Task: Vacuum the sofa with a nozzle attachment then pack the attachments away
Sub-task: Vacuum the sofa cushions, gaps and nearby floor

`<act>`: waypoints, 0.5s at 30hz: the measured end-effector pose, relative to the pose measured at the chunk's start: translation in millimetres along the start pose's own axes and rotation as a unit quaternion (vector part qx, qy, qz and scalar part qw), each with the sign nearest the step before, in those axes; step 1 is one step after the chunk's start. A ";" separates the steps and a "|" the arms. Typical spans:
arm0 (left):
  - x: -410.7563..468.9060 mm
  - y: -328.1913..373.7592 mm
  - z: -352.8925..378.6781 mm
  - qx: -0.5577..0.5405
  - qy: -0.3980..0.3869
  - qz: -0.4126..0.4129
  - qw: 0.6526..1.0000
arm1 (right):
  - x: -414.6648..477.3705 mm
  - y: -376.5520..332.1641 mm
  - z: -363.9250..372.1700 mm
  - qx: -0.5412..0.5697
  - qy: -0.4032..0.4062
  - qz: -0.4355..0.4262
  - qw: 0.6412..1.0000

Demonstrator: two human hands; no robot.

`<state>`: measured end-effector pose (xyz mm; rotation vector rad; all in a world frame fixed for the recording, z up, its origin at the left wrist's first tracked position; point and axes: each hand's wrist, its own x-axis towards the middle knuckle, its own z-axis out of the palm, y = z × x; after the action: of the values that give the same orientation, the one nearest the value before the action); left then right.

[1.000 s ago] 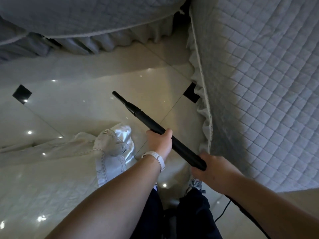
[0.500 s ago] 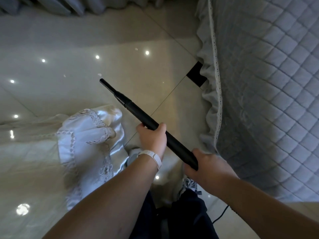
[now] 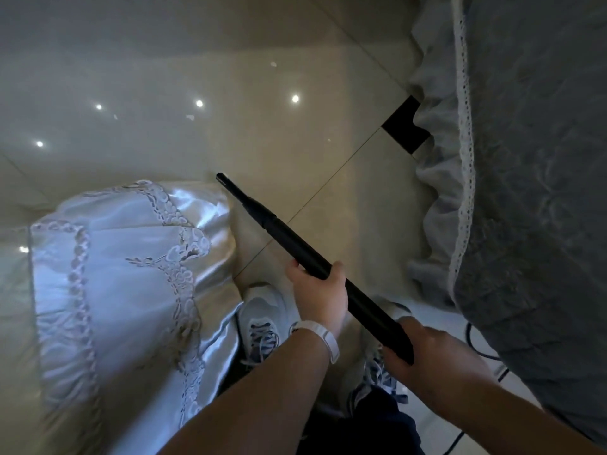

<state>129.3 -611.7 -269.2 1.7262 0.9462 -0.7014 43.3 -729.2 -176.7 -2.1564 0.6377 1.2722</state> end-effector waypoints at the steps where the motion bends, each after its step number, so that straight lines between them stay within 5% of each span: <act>1: 2.1 -3.2 0.4 0.005 -0.004 -0.002 1.000 | 2.0 1.8 3.5 -0.002 0.001 -0.001 1.000; 15: 2.5 4.6 3.7 0.034 -0.027 -0.008 0.999 | 2.2 2.7 1.3 0.036 0.002 0.014 0.999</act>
<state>134.5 -615.4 -270.2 1.7521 0.9091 -0.7964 41.7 -730.5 -179.8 -2.1001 0.7075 1.2406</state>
